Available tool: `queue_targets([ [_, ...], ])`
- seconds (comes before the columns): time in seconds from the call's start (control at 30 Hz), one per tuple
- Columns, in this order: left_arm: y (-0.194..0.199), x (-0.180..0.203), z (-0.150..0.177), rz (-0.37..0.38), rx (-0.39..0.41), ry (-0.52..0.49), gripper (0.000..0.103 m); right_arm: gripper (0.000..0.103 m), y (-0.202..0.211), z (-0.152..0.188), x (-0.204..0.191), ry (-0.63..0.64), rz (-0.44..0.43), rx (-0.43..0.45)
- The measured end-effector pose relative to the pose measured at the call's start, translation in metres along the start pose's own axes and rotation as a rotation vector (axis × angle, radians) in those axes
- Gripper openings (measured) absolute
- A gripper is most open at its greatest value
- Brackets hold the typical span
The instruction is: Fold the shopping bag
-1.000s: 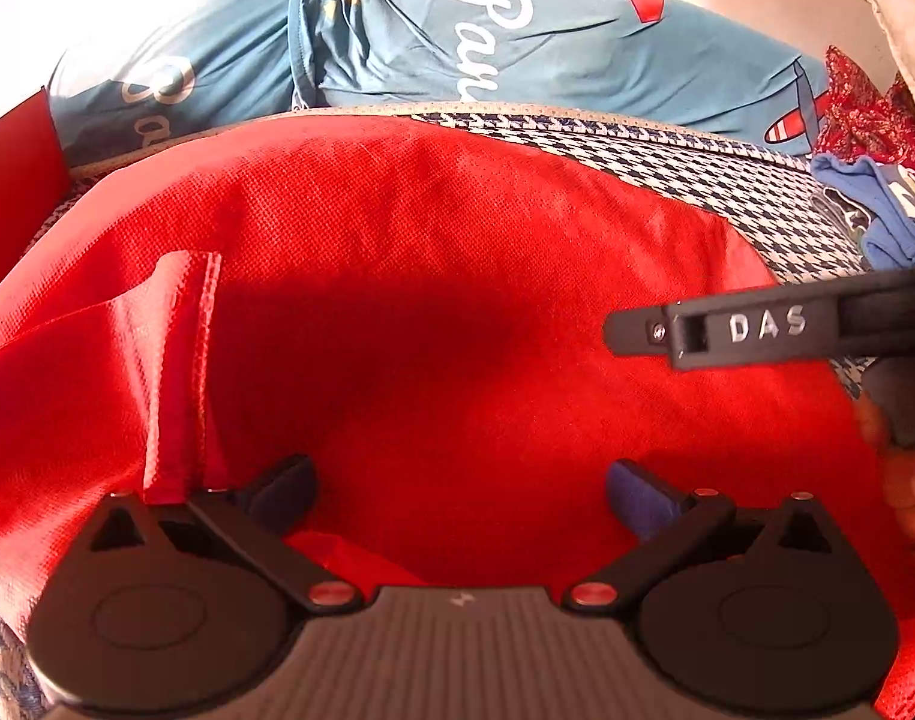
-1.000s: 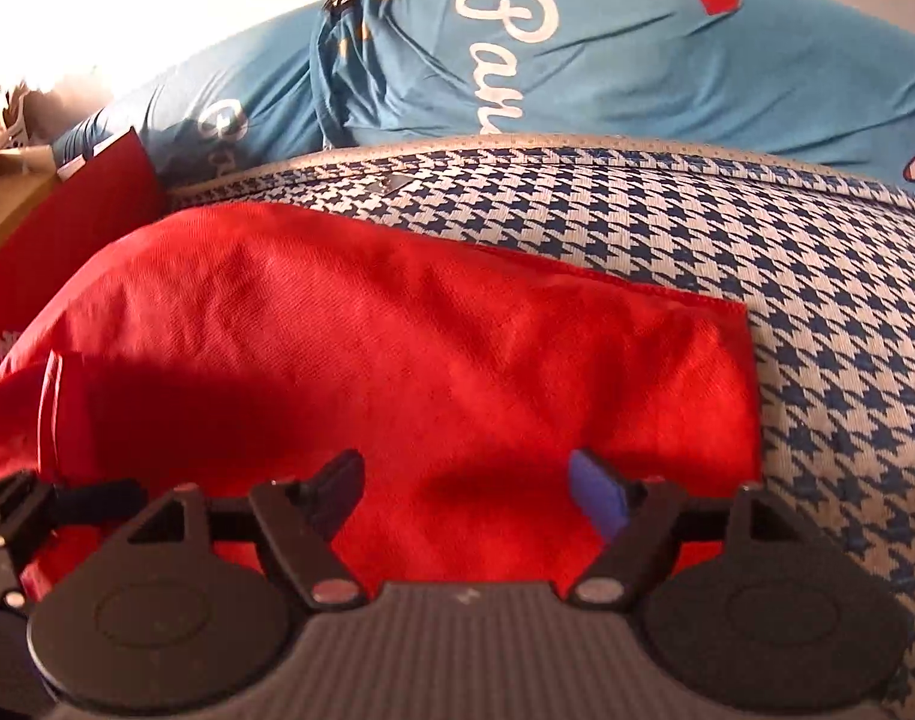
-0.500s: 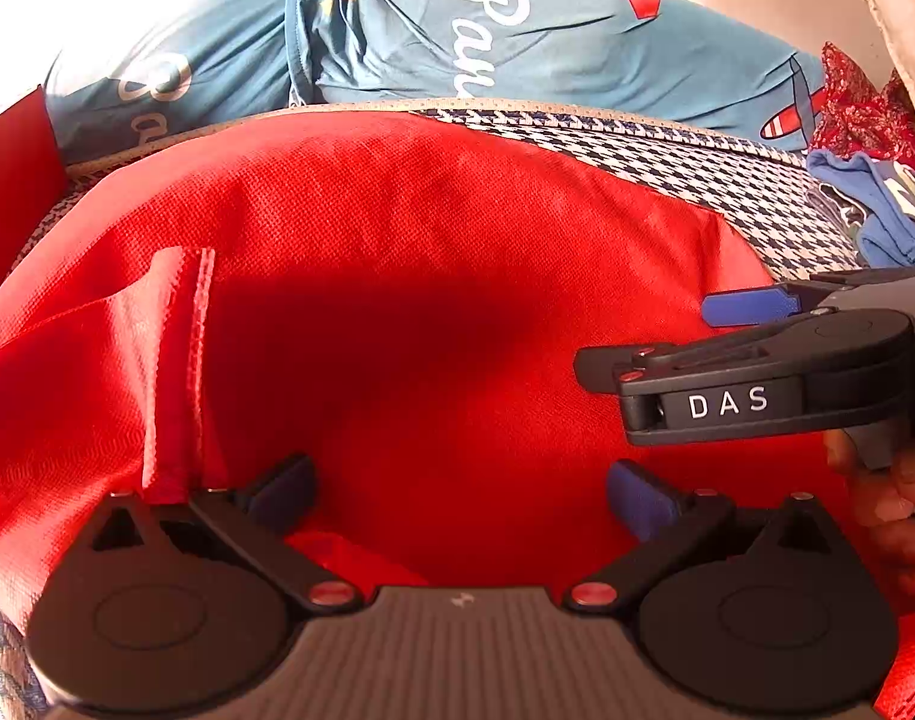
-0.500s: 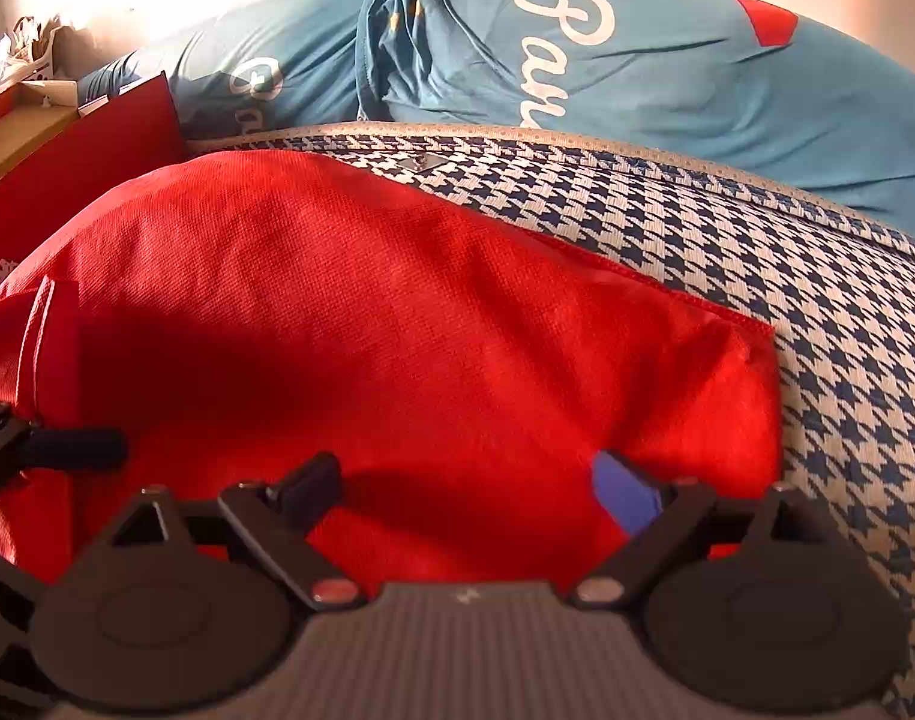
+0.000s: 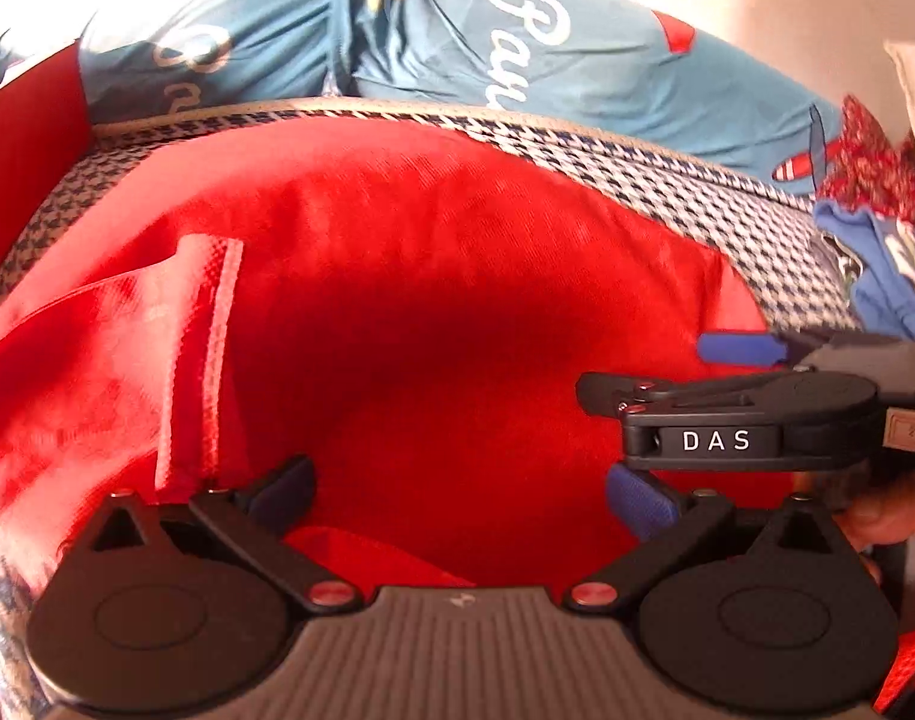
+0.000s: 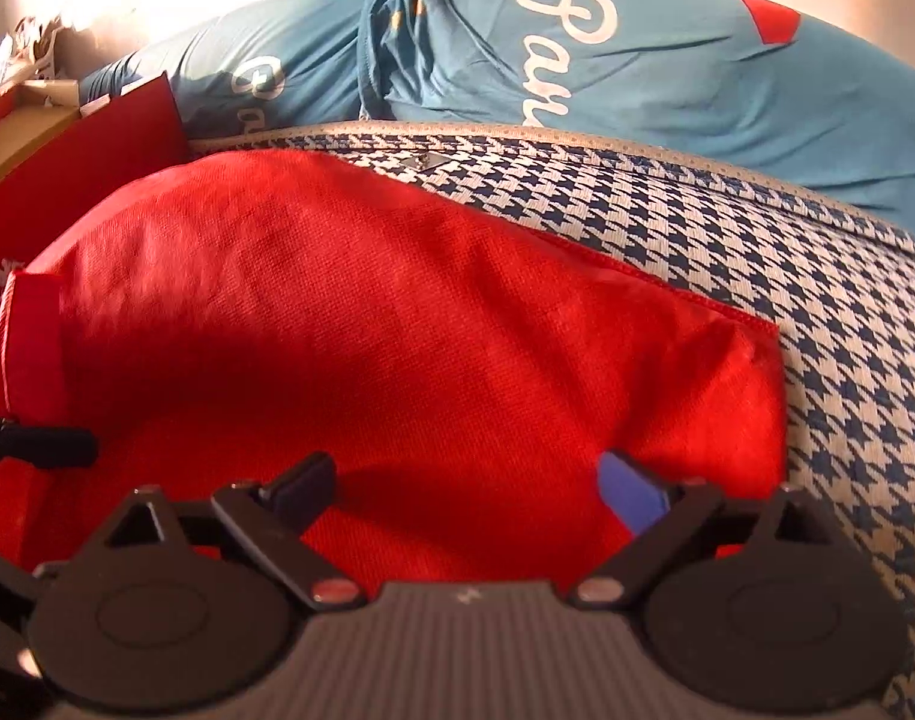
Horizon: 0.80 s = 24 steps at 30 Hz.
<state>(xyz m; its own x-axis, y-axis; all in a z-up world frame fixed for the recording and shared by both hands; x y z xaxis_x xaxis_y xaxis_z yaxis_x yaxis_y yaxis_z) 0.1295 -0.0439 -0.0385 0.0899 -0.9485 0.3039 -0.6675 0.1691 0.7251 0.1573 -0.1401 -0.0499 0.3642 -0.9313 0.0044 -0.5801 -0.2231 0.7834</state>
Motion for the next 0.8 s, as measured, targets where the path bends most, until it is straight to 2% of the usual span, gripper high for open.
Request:
queue_targets([
  [0.13, 0.007, 0.01, 0.001, -0.041, 0.048, -0.108, 0.103, 0.095, 0.0, -0.001, 0.001, -0.001, -0.003, -0.001],
  [0.27, 0.012, 0.007, -0.002, -0.037, 0.048, -0.107, 0.103, 0.095, 0.0, -0.001, 0.001, 0.002, -0.003, -0.002],
  [0.47, 0.034, 0.015, -0.011, -0.035, 0.152, -0.215, 0.103, 0.095, -0.002, -0.001, -0.003, 0.04, 0.012, -0.013],
  [0.63, 0.041, 0.021, -0.013, 0.043, 0.152, -0.22, 0.103, 0.095, -0.003, 0.0, -0.004, 0.033, 0.009, -0.012],
  [0.8, 0.049, 0.025, -0.015, 0.075, 0.158, -0.203, 0.103, 0.097, -0.005, 0.002, -0.006, 0.046, 0.012, -0.014],
])
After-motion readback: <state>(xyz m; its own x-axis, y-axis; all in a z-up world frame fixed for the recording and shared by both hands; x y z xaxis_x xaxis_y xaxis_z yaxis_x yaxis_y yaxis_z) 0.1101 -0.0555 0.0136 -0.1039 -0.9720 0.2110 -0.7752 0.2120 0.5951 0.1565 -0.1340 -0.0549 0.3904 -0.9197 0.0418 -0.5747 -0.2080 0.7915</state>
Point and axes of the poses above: each gripper's, at about its wrist camera, not at the fingertips, and y roughly against the way its jaws point, x to its right, z to its underside, the point moved 6 cm from there along -y, roughly the way its jaws point, and after that the axes turned 14 degrees about y, right-handed, at the moved point
